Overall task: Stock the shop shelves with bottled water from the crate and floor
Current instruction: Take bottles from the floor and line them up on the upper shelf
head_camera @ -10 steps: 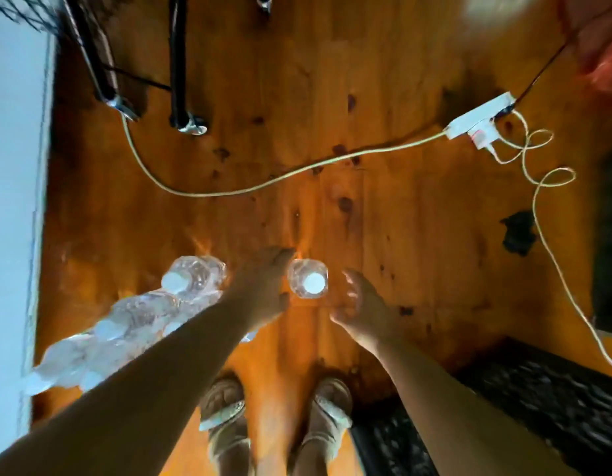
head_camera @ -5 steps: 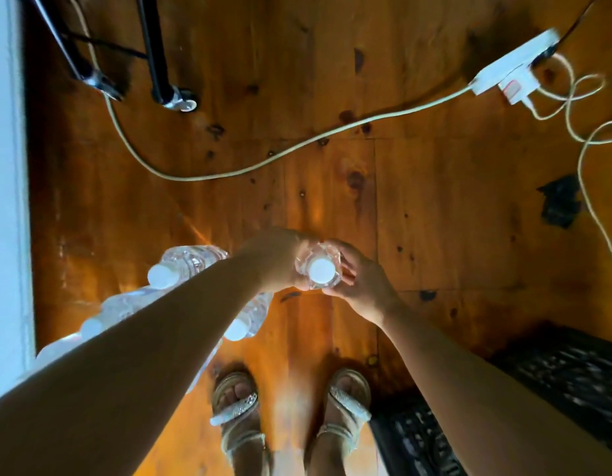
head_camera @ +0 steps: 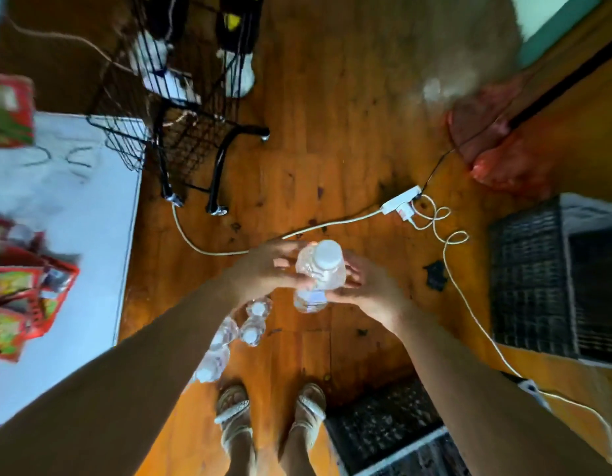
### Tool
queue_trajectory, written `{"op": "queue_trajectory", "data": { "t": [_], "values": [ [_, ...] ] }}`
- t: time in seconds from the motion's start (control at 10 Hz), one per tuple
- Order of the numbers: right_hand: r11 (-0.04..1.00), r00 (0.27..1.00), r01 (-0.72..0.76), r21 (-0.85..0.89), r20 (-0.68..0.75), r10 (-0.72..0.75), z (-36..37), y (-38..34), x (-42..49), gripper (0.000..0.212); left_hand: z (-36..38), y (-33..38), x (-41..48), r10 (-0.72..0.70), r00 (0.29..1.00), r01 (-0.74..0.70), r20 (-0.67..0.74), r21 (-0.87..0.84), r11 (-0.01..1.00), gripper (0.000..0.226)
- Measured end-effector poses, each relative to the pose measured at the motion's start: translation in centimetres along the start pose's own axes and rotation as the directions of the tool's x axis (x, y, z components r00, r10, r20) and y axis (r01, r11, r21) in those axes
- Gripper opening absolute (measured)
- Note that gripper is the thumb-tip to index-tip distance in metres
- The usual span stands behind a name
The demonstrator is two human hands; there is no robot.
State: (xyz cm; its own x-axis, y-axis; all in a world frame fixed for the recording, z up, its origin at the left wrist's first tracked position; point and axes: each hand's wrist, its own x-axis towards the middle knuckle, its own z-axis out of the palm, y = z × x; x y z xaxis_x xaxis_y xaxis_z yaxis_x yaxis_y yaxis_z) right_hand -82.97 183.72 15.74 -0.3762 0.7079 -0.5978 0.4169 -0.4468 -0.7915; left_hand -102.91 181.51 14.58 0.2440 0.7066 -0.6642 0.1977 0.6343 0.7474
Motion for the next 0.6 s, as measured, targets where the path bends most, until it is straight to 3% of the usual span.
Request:
{"op": "queue_trajectory", "data": {
  "t": [0.2, 0.4, 0.5, 0.6],
  "values": [
    [0.989, 0.989, 0.148, 0.021, -0.002, -0.148, 1.1, -12.7, -8.8, 0.054, -2.3, 11.7, -12.2, 0.184, 0.983, -0.184, -0.008, -0.107, 0.977, 0.047],
    [0.954, 0.96, 0.279, 0.106, -0.016, -0.279, 4.7, -21.6, -15.3, 0.053, -3.2, 16.3, -23.7, 0.37, 0.912, -0.4, -0.177, -0.187, 0.897, 0.04],
    [0.92, 0.925, 0.356, 0.166, 0.078, -0.372, 6.6, -25.1, -18.7, 0.045, -3.1, 17.1, -30.1, 0.451, 0.839, -0.508, -0.304, -0.142, 0.85, 0.045],
    [0.866, 0.844, 0.451, 0.218, 0.212, -0.493, 8.7, -28.1, -22.2, 0.036, -3.0, 16.2, -36.7, 0.519, 0.773, -0.586, -0.366, -0.096, 0.805, 0.058]
  ]
}}
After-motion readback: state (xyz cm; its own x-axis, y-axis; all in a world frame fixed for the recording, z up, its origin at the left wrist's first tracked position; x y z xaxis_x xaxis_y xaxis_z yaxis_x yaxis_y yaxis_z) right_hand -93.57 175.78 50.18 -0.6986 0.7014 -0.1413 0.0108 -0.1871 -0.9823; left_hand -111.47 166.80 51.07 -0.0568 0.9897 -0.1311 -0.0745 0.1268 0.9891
